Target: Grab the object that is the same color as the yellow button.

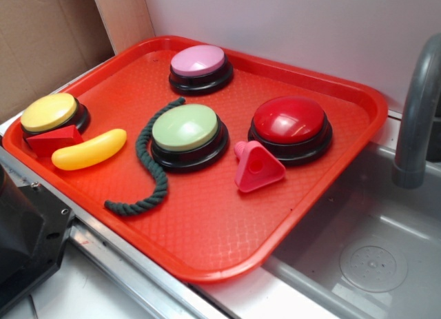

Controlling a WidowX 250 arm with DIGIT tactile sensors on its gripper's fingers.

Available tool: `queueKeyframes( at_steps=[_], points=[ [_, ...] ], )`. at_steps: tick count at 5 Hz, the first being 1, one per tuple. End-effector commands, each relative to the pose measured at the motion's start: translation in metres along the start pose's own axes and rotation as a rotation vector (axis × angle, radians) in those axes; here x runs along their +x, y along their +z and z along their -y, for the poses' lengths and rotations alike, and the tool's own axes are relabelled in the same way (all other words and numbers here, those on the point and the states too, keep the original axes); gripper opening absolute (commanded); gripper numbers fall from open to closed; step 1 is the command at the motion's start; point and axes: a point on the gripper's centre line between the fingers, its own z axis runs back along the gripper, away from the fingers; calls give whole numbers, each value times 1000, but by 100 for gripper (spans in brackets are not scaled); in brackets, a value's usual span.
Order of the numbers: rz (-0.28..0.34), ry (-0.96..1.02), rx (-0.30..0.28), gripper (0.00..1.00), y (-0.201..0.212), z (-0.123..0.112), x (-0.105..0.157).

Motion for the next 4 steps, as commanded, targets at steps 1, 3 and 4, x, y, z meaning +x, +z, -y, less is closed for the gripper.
queueKeyframes(
  at_steps=[1,3,4],
  points=[
    [0,0,0,100,0,0,0],
    [16,-104,-5,100,-28,-10,10],
    [42,-140,-14,100,-61,-20,17]
  ],
)
